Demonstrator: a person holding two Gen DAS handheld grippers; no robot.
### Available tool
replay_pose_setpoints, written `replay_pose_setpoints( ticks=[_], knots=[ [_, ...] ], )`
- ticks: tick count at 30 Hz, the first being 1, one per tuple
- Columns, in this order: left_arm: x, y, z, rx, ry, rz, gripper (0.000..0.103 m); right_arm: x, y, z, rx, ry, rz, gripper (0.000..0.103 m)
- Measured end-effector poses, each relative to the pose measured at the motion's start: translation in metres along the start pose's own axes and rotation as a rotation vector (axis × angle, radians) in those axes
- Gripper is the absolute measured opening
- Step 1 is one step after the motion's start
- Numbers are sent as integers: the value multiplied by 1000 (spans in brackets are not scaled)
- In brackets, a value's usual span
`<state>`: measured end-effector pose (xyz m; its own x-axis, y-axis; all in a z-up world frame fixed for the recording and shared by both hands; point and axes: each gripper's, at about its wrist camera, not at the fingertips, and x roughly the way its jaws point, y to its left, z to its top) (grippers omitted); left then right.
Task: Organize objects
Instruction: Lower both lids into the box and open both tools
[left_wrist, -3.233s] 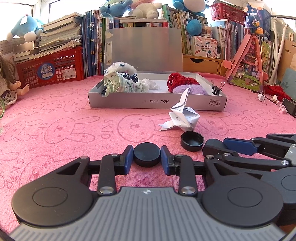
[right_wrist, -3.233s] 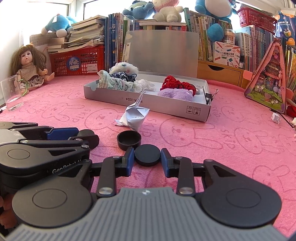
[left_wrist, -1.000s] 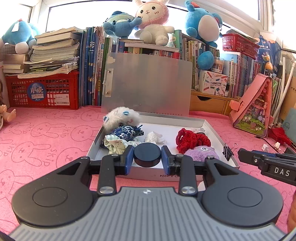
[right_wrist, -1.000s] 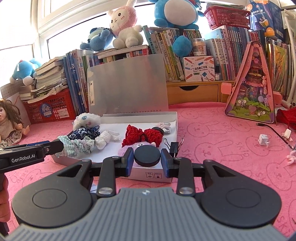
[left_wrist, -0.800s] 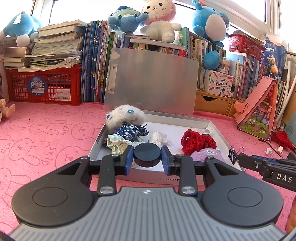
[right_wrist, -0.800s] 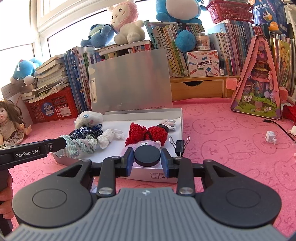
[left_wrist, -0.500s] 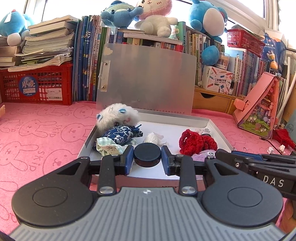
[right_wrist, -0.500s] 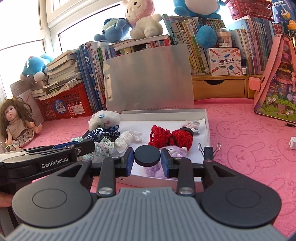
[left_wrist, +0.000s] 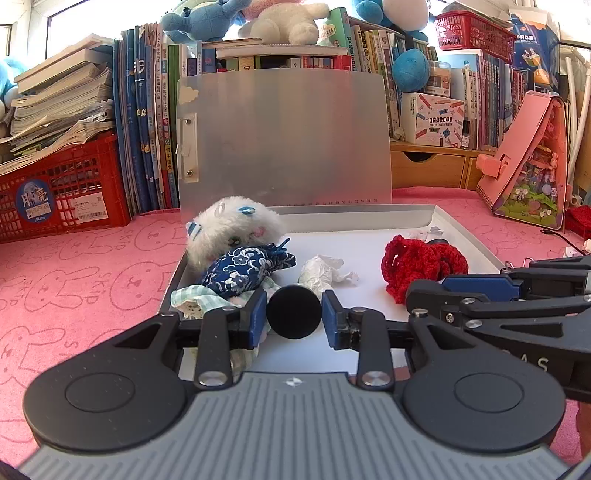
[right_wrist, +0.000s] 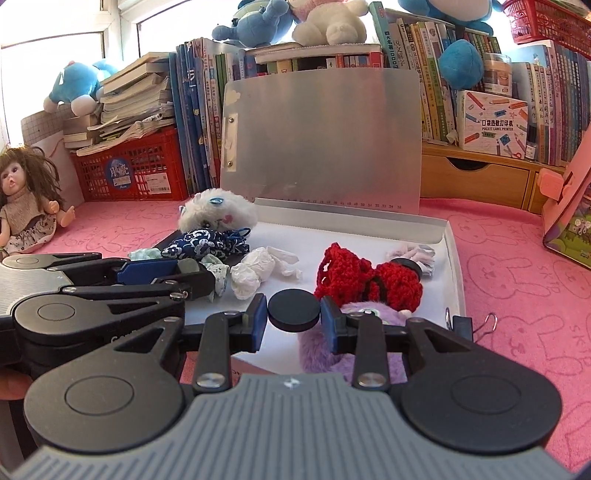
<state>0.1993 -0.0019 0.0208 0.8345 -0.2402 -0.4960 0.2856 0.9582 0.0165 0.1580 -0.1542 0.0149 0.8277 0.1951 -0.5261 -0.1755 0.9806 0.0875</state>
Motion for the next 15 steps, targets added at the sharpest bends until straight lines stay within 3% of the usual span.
replay_pose_setpoints(
  ticks=[15],
  knots=[
    [32, 5, 13, -6, -7, 28, 37, 19, -24, 11, 78, -26, -51, 38]
  ],
)
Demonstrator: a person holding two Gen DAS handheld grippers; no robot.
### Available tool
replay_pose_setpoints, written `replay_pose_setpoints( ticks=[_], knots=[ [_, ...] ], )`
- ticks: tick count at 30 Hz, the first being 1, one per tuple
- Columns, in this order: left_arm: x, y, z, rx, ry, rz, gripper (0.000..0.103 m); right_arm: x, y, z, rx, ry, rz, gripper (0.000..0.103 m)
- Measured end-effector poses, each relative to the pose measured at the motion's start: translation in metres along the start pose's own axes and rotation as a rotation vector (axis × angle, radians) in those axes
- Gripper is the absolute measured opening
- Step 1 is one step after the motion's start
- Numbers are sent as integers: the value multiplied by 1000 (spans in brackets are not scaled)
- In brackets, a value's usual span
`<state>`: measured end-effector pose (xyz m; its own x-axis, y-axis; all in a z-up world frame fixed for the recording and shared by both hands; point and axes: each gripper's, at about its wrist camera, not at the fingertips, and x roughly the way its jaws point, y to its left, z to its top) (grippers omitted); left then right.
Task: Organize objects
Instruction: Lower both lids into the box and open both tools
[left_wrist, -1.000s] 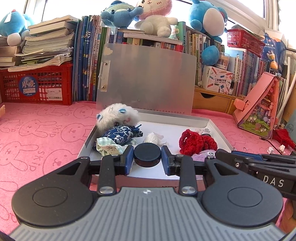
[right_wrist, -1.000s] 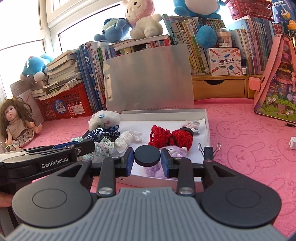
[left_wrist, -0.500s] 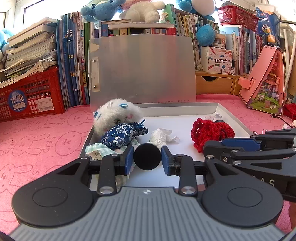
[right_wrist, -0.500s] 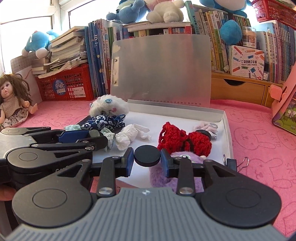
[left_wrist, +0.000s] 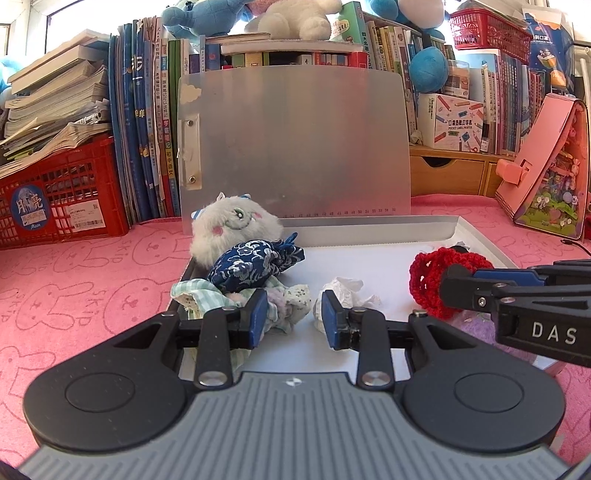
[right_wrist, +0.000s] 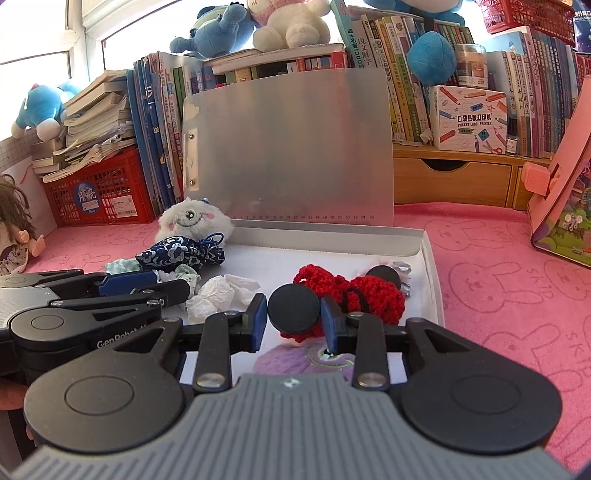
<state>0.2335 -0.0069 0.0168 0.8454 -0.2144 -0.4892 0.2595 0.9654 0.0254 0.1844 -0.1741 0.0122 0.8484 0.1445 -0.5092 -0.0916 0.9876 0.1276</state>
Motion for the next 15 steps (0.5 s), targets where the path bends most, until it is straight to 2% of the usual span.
replay_pose_setpoints(
  ticks=[7, 11, 12, 14, 15],
  knots=[
    [-2, 0, 0, -19, 6, 0, 37, -5, 0, 0, 4, -11, 10, 41],
    [-5, -2, 0, -20, 8, 2, 41, -10, 1, 2, 0, -21, 12, 42],
    [-6, -3, 0, -20, 8, 3, 45, -11, 1, 2, 2, -22, 15, 42],
    [-9, -3, 0, -24, 7, 1, 53, -15, 0, 2, 3, -27, 20, 48],
    [-11, -3, -1, -29, 6, -4, 59, -17, 0, 2, 3, -30, 22, 55]
  ],
)
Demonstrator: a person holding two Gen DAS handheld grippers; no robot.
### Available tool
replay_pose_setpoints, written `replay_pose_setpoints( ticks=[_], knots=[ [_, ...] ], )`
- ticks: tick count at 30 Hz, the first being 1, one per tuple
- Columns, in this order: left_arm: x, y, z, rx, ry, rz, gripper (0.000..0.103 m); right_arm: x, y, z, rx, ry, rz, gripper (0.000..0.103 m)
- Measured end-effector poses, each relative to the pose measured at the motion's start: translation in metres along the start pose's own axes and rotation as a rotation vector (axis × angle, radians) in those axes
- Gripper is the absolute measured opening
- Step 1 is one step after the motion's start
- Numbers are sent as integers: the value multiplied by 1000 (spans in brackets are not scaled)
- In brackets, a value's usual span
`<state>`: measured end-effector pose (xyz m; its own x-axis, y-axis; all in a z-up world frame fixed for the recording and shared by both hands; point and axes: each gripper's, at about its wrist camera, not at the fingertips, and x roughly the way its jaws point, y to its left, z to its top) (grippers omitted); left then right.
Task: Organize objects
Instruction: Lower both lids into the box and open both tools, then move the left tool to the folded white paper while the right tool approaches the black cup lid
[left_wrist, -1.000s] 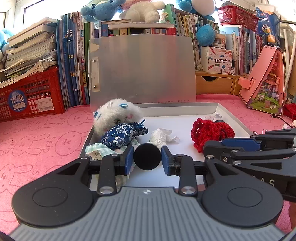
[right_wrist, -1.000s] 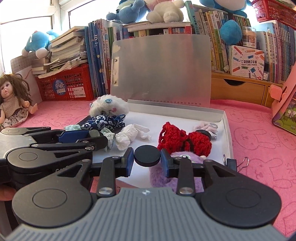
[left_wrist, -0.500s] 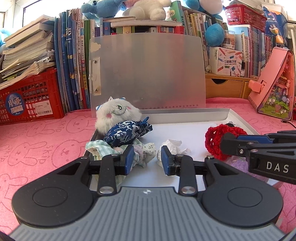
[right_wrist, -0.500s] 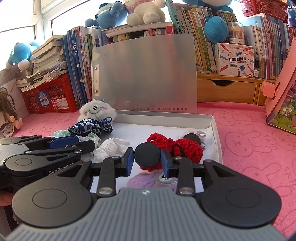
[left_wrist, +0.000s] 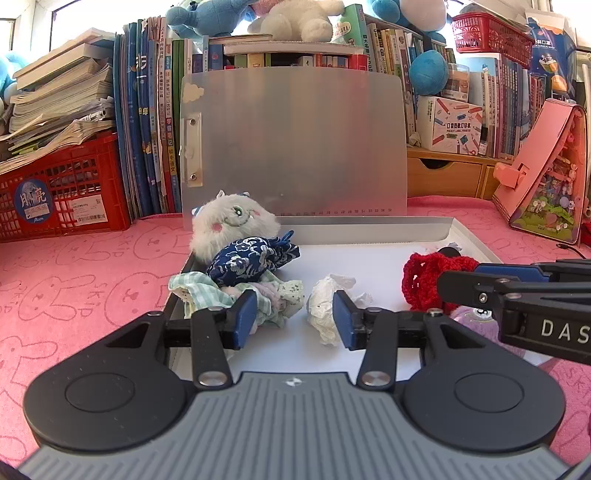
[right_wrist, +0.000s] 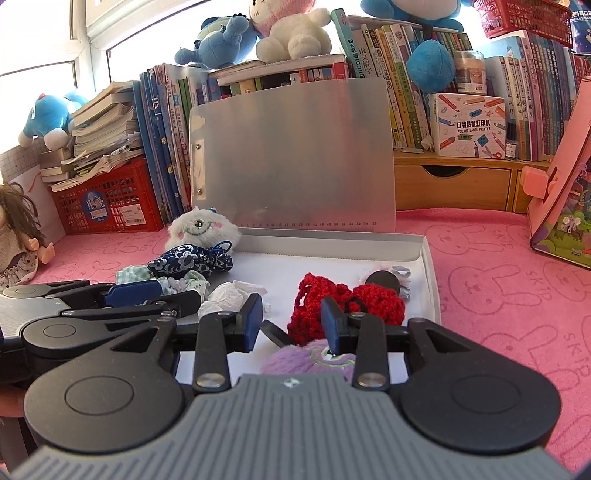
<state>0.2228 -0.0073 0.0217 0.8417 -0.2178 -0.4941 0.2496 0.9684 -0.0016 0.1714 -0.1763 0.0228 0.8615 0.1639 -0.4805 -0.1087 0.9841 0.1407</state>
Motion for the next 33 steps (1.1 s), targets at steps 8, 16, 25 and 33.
replay_pose_setpoints(
  ticks=[8, 16, 25, 33],
  knots=[
    [-24, -5, -6, 9, -22, -14, 73, -24, -5, -3, -5, -27, 13, 63],
    [-48, -14, -14, 5, -23, -50, 75, -46, -9, -8, -9, -38, 26, 64],
    [-83, -25, -40, -49, -26, -126, 75, -72, -14, -23, -11, -64, 29, 67],
    [-102, -26, -54, -56, -14, -146, 76, -96, -20, -40, -23, -70, 28, 70]
  ],
)
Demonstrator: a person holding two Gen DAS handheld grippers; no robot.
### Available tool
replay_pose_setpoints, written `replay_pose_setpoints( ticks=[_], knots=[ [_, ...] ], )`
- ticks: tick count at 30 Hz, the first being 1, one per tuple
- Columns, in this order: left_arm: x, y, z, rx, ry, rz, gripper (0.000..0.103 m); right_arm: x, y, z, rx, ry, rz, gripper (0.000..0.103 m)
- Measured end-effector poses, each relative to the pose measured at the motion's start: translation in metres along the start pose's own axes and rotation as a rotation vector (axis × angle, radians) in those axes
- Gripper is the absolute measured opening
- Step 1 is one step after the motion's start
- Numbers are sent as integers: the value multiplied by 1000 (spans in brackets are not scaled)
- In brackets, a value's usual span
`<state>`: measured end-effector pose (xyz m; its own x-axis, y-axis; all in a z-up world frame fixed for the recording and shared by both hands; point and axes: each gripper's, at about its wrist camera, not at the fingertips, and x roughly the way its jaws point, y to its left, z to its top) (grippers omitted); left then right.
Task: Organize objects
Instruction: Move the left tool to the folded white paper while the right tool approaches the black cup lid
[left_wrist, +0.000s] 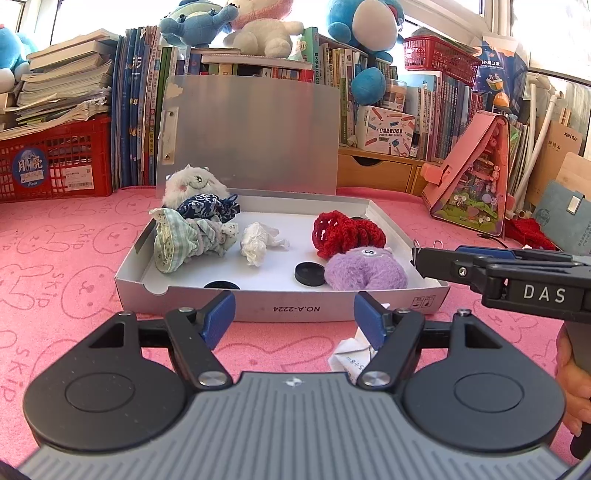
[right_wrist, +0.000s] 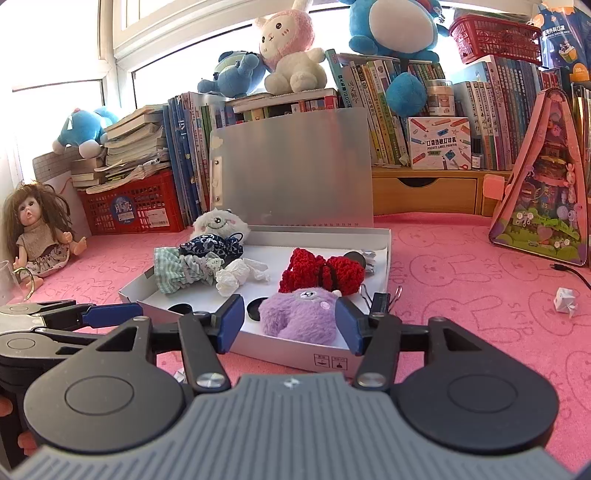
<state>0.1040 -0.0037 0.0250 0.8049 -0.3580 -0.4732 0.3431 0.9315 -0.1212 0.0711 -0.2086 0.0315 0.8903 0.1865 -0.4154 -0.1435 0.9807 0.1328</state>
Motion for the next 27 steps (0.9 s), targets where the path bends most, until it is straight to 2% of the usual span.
replay_pose_setpoints(
  ticks=[15, 23, 25, 27],
  knots=[
    [2, -19, -22, -12, 77, -84, 76, -30, -15, -26, -3, 15, -52, 75],
    [19, -24, -27, -30, 116, -84, 76, -39, -21, -31, 6, 13, -67, 78],
    [19, -23, -28, -41, 114, -79, 72, -41, -20, -33, -1, 13, -67, 81],
    [19, -21, -27, -48, 123, -92, 58, -42, -18, -36, -14, 16, -64, 82]
  ],
)
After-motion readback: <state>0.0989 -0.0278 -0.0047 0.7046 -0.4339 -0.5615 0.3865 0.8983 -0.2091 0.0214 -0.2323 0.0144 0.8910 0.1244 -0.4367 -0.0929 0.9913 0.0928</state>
